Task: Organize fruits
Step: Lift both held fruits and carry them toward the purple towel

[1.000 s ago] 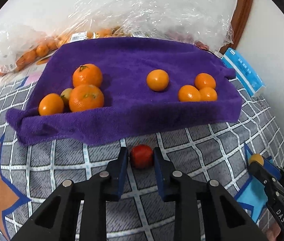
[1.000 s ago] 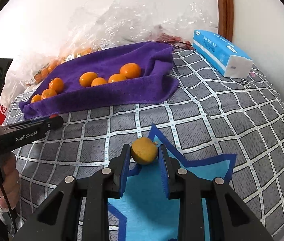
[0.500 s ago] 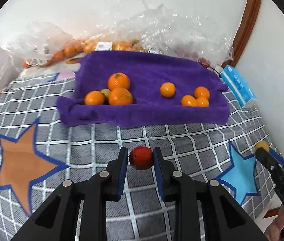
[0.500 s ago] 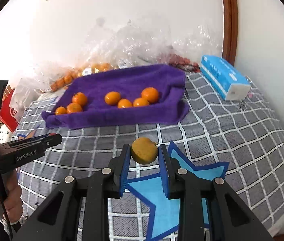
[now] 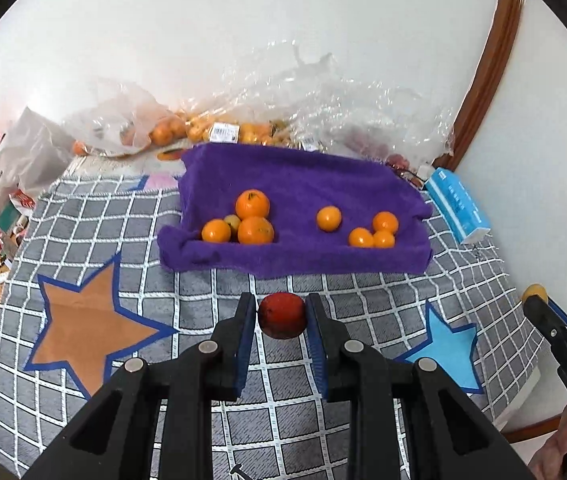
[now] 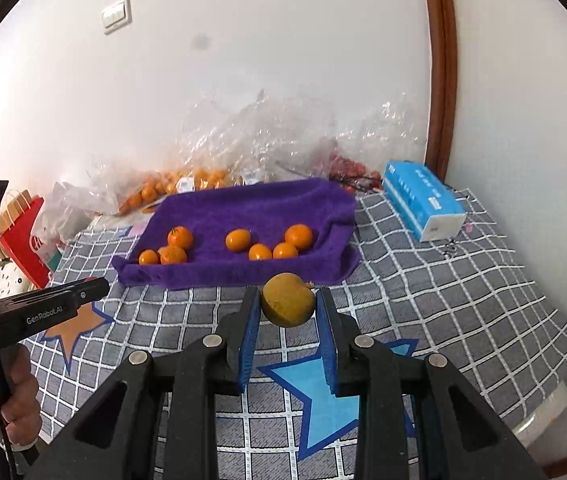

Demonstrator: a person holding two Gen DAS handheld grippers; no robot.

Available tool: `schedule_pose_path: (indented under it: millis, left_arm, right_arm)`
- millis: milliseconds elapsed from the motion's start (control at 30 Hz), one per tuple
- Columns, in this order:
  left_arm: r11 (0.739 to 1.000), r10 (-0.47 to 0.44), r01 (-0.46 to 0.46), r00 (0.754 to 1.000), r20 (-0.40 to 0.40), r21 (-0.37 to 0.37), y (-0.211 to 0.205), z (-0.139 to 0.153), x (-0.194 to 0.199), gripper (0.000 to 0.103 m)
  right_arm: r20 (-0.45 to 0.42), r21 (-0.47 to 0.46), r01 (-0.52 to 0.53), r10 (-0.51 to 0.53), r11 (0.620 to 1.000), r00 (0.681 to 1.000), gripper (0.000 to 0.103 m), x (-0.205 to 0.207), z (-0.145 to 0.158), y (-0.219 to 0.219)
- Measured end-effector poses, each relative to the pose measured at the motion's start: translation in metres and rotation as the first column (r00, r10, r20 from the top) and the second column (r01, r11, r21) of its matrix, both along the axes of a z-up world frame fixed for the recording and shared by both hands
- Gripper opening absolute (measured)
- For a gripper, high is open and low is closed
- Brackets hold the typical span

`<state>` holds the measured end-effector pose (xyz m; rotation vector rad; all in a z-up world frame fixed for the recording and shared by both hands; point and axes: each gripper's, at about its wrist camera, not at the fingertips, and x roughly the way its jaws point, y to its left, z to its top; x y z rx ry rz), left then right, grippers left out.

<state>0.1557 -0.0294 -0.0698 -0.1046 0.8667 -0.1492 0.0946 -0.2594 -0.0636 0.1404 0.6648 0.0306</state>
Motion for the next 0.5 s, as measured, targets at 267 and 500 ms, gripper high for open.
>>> schedule_pose_path:
  millis: [267, 500]
  left_arm:
    - [1.0, -0.001, 0.001, 1.0, 0.022, 0.006, 0.002, 0.016, -0.001, 0.025]
    - [1.0, 0.006, -0.006, 1.0, 0.023, -0.013, 0.007, 0.026, 0.004, 0.025]
  right_arm:
    - [0.014, 0.006, -0.012, 0.012, 1.0, 1.0, 0.028, 0.007, 0.015, 0.009]
    - [0.014, 0.003, -0.016, 0.016, 1.0, 1.0, 0.028, 0.016, 0.022, 0.017]
